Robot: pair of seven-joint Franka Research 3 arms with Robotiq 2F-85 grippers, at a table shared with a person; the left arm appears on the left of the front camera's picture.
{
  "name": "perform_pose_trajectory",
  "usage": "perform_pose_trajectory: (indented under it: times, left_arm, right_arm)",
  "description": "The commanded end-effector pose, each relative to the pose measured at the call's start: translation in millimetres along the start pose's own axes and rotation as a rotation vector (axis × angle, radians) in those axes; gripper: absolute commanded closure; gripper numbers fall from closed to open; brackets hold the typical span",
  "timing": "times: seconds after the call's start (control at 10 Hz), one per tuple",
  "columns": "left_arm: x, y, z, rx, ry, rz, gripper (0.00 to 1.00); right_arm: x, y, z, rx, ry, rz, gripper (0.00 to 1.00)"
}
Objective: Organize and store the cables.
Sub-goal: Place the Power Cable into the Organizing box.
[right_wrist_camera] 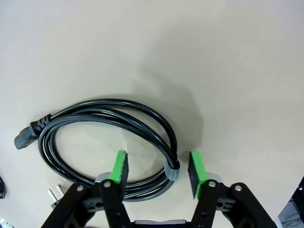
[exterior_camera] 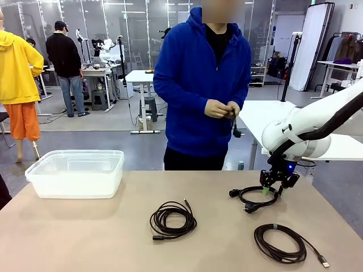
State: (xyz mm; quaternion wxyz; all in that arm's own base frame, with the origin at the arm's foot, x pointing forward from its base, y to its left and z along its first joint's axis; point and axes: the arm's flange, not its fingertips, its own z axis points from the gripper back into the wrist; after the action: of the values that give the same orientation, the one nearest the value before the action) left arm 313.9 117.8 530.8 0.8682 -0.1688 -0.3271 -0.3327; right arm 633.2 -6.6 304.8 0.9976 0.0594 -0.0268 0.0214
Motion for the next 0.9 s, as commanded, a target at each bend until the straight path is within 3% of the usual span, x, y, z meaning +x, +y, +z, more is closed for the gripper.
perform_pose_trajectory:
  times: [0.0,0.7,0.8]
  left_arm:
    - [-0.6,0.5,0.5,-0.017,-0.009,-0.017,0.00]
    - [-0.6,0.5,0.5,-0.017,-0.009,-0.017,0.00]
    - [-0.6,0.5,0.5,-0.017,-0.009,-0.017,0.00]
  right_arm:
    - [4.5,4.4,2.4,-0.018,0.017,-0.030,1.00]
    - [5.0,12.4,16.6,-0.074,0.030,-0.057,1.00]
    - [2.7,13.5,28.8,-0.072,0.073,-0.053,1.00]
